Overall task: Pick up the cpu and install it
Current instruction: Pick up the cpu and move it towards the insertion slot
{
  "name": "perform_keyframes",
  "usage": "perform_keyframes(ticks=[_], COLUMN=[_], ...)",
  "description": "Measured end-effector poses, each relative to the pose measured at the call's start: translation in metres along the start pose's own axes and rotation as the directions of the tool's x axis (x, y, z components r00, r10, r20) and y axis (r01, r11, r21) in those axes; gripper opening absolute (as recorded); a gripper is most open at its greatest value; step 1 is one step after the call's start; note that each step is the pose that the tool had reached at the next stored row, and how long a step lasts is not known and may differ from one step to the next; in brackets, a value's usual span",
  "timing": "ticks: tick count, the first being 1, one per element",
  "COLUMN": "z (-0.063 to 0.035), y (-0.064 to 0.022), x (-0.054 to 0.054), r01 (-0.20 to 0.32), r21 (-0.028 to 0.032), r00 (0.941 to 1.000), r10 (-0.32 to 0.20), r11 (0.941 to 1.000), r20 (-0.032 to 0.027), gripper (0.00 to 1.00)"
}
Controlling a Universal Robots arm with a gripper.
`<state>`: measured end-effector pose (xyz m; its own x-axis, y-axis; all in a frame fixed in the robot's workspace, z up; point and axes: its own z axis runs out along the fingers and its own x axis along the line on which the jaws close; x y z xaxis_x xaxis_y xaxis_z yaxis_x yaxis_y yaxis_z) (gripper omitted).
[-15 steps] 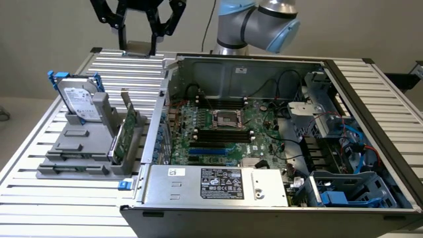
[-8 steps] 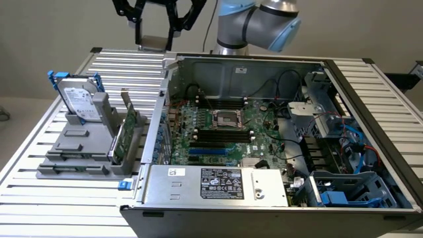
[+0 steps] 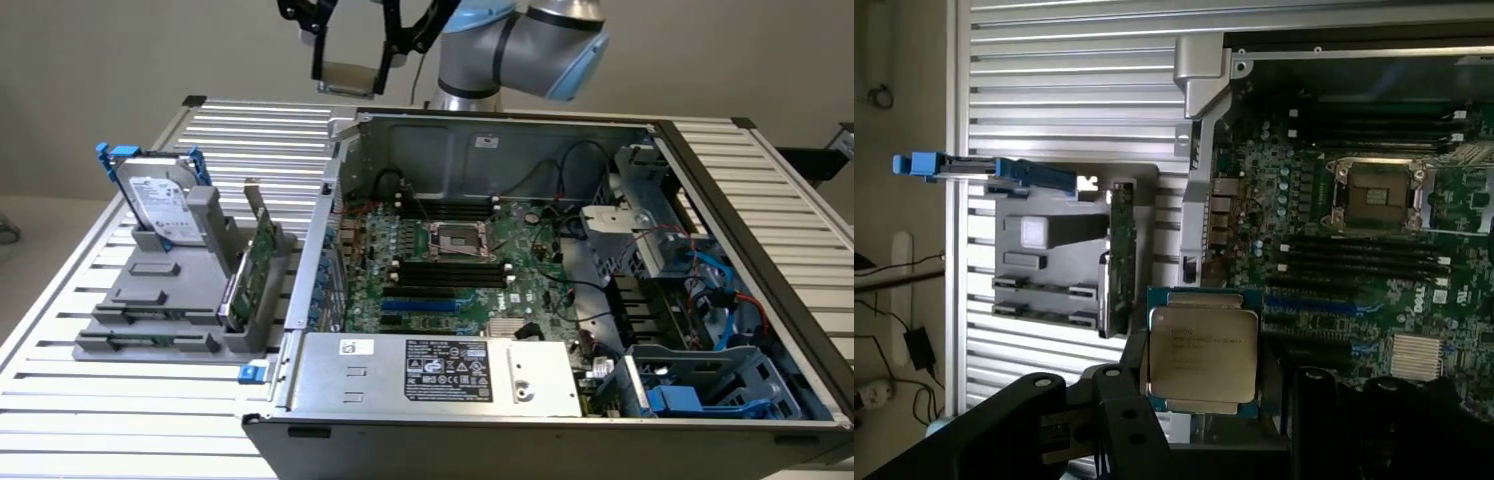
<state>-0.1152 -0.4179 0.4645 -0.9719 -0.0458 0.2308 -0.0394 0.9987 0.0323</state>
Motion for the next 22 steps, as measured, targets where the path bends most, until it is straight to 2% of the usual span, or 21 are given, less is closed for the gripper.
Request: perform_keyframes(ticks=[2, 4, 5, 8, 10, 13, 14, 15, 17, 19, 21, 22], z=[-0.0026, -0.0048, -0.0059, -0.0095, -0.0119, -0.0151, -0.016, -0.0164, -0.0169, -0.0163, -0.0153, -0.0144], y=[-0.0003, -0.0007, -0.0009, -0.0014, -0.0018, -0.0023, -0.0024, -0.0025, -0.0025, -0.0018, -0.0006, 0.0003], x=[-0.009, -0.017, -0.022, -0.035, -0.044, -0.057, -0.061, -0.063, -0.065, -0.066, -0.066, -0.066], r01=[0.0, 0.0, 0.001, 0.005, 0.007, 0.009, 0.009, 0.01, 0.011, 0.012, 0.013, 0.013], r21=[-0.0002, -0.0009, -0.0032, -0.0205, -0.0297, -0.0369, -0.0373, -0.0369, -0.0357, -0.0348, -0.034, -0.0337], r00=[1.0, 1.0, 1.0, 1.0, 1.0, 1.0, 1.0, 0.9999, 0.9994, 0.9987, 0.998, 0.9978], r10=[0.0, 0.0, -0.001, -0.005, -0.007, -0.009, -0.009, -0.009, -0.01, -0.01, -0.011, -0.011], r11=[1.0, 1.0, 1.0, 0.9998, 0.9995, 0.9993, 0.9993, 0.9993, 0.9993, 0.9993, 0.9993, 0.9994], r20=[-0.0034, -0.0043, -0.0043, -0.0033, -0.003, -0.0002, 0.0032, 0.0117, 0.0325, 0.0493, 0.062, 0.0657], gripper=[0.54, 0.54, 0.54, 0.54, 0.54, 0.54, 0.54, 0.54, 0.54, 0.54, 0.54, 0.54])
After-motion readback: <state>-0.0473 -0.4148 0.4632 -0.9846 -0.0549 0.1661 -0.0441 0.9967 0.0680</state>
